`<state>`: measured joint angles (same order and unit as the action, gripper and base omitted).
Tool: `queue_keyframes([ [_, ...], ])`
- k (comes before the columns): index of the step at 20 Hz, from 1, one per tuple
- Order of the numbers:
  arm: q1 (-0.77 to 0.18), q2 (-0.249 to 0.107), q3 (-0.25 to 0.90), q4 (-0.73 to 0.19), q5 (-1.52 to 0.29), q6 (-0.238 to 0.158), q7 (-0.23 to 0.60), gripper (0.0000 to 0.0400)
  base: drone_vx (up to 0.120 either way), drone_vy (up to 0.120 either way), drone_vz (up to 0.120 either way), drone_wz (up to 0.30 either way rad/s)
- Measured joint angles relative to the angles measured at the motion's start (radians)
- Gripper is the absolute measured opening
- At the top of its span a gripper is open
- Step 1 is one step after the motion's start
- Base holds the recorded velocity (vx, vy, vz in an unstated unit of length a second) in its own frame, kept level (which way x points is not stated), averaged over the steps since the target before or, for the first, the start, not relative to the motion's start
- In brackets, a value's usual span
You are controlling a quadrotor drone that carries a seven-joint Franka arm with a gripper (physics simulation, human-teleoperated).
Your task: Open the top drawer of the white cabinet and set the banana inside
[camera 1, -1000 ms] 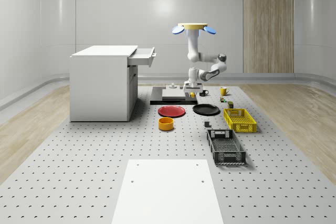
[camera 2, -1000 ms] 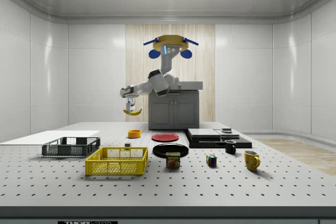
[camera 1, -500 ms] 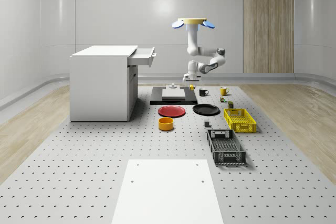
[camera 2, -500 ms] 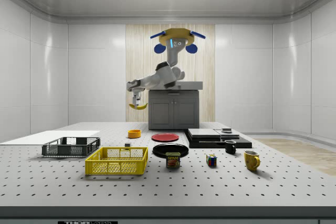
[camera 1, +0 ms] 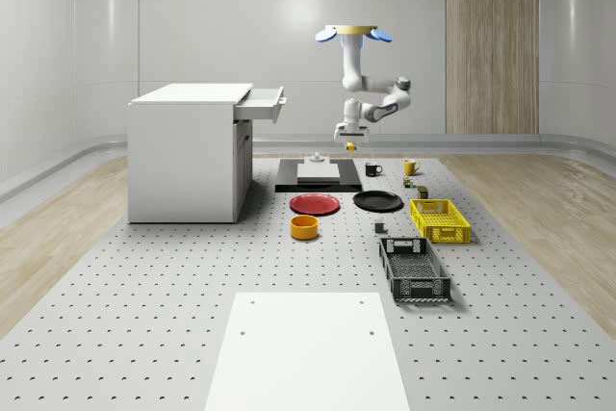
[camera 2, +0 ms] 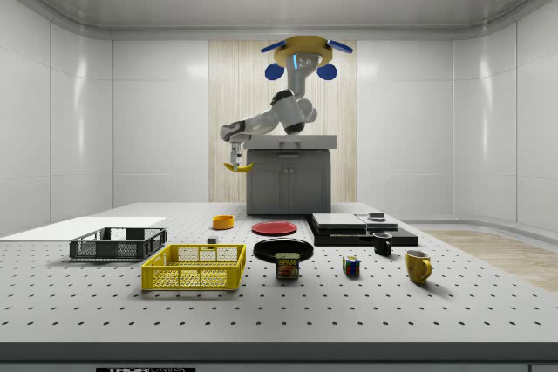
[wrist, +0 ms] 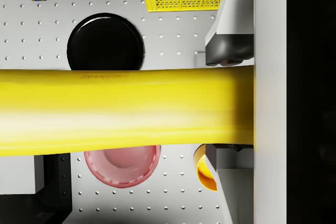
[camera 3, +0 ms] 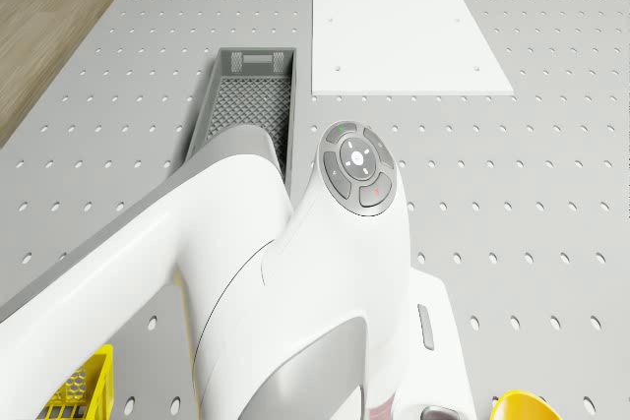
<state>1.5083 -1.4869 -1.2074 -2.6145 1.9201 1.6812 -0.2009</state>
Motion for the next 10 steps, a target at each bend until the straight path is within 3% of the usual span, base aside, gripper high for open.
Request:
queue_keyframes([
  [10, 0.000, -0.001, 0.000, 0.000, -0.001, 0.001, 0.000, 0.0193, -0.120, 0.000, 0.120, 0.000],
])
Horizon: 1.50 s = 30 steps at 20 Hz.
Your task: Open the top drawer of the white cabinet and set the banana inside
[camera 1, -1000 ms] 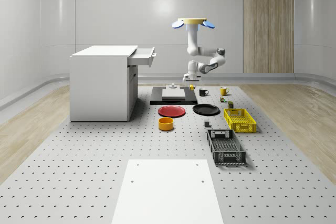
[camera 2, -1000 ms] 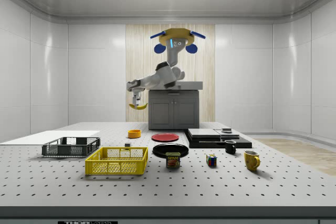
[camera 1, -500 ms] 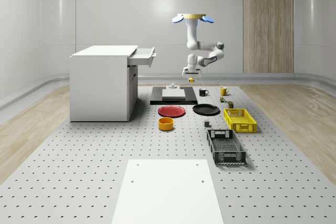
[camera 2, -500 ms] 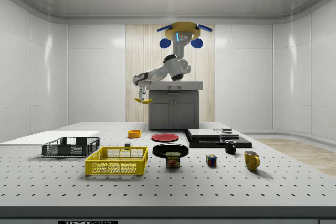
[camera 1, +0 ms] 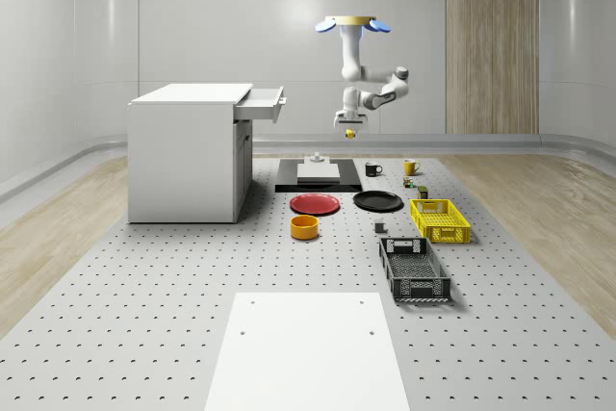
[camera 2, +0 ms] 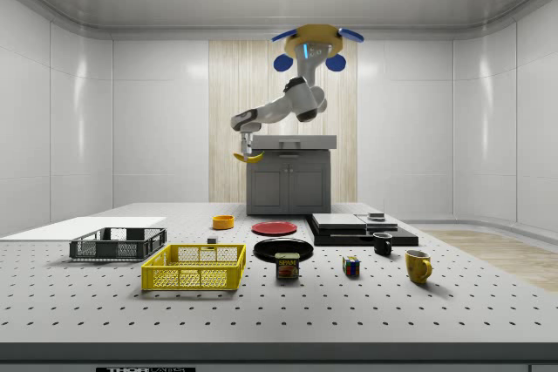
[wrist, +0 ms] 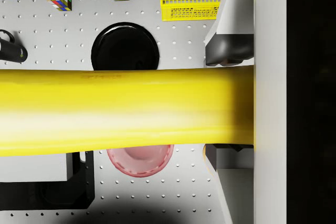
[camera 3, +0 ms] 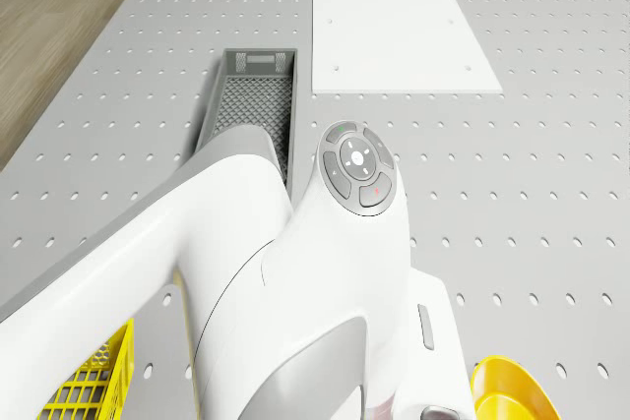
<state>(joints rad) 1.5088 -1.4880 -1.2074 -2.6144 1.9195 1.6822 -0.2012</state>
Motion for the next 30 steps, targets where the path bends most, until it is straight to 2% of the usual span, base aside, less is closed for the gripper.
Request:
queue_keyframes([
  [6, 0.000, -0.001, 0.000, 0.000, 0.000, 0.001, 0.000, 0.0193, -0.120, 0.000, 0.120, 0.000],
  [9, 0.000, -0.001, 0.000, 0.000, 0.000, 0.001, 0.000, 0.0193, -0.120, 0.000, 0.013, 0.000],
  [22, 0.001, -0.002, 0.000, 0.000, -0.001, 0.002, -0.001, 0.0193, -0.120, 0.000, 0.120, 0.000],
  [26, 0.001, -0.002, 0.000, 0.000, -0.001, 0.002, -0.001, 0.0193, -0.120, 0.000, 0.010, 0.000],
  [30, 0.001, -0.003, 0.000, 0.000, -0.001, 0.002, -0.001, 0.0193, -0.120, 0.000, 0.110, 0.000],
])
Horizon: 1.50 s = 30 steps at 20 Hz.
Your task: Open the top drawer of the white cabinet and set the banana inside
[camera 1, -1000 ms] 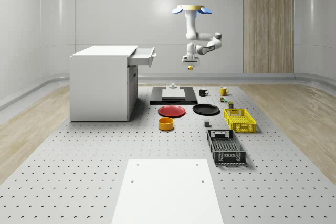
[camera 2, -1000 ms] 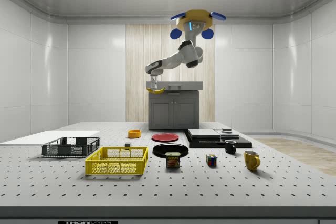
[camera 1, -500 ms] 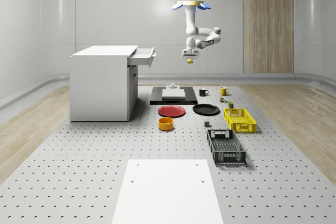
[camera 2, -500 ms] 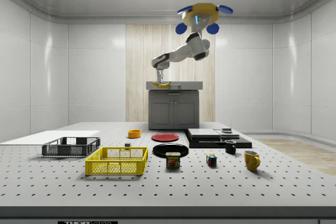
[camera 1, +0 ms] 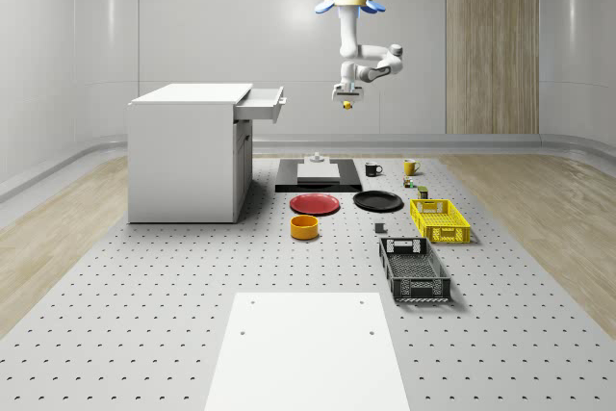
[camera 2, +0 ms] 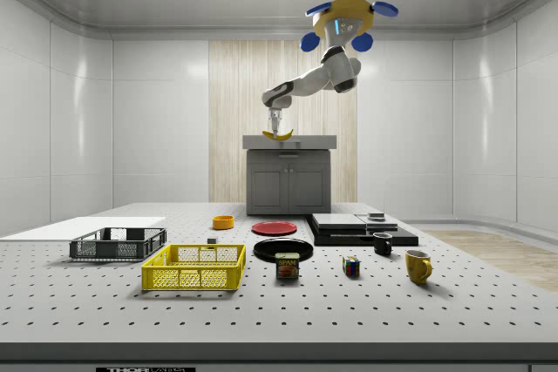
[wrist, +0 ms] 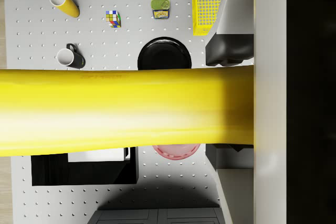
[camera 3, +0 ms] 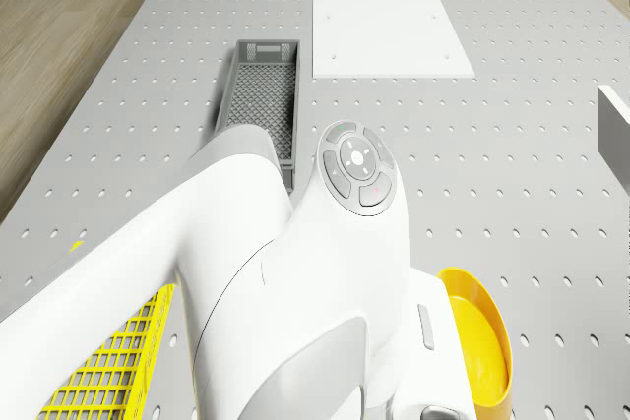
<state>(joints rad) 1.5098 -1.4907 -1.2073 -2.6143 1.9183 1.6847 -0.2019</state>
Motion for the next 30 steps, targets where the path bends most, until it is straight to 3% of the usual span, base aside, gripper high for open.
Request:
queue_keyframes([
  [13, 0.000, -0.001, 0.000, 0.000, 0.000, 0.001, 0.000, 0.0193, -0.120, -0.009, 0.120, 0.000],
  [30, 0.001, -0.002, 0.000, 0.000, -0.001, 0.002, -0.001, 0.0193, 0.000, -0.120, 0.031, 0.000],
])
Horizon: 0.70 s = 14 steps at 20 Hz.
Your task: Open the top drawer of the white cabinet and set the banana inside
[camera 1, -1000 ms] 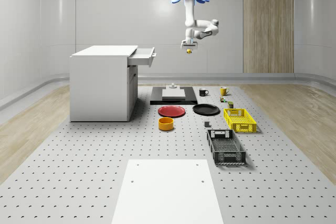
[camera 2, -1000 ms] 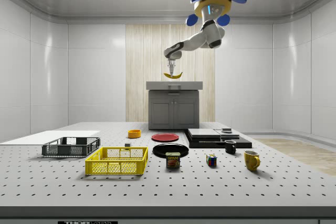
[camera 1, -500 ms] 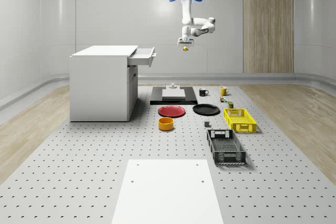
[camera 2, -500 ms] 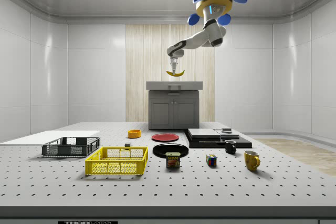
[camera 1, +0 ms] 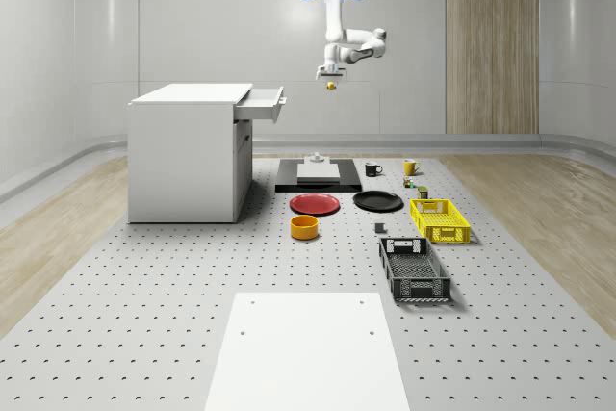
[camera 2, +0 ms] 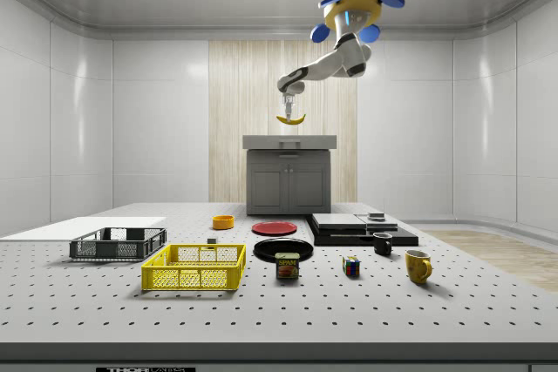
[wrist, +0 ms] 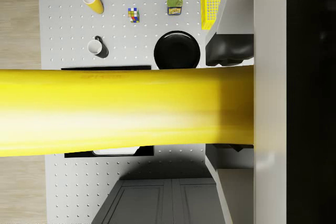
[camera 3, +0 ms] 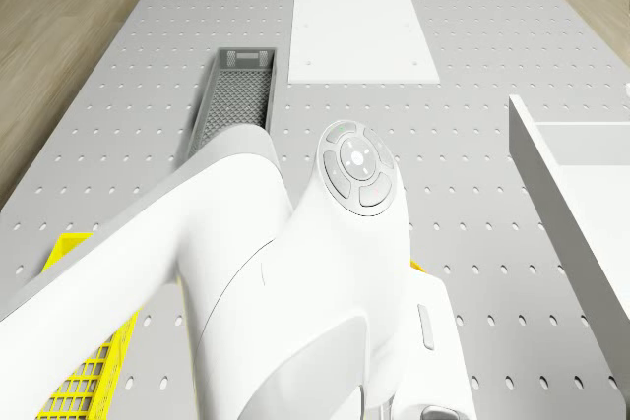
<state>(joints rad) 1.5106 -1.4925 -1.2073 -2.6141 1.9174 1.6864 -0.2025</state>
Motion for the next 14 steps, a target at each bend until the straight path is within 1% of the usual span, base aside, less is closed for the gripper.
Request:
queue_keyframes([
  [6, 0.000, 0.000, 0.000, 0.000, 0.000, 0.000, 0.000, 0.0193, 0.000, -0.120, 0.000, 0.000],
  [9, 0.000, 0.000, 0.000, 0.000, 0.000, 0.000, 0.000, 0.0193, 0.000, -0.120, 0.107, 0.000],
  [14, 0.000, -0.001, 0.000, 0.000, 0.000, 0.001, 0.000, 0.0193, 0.000, -0.120, 0.000, 0.000],
])
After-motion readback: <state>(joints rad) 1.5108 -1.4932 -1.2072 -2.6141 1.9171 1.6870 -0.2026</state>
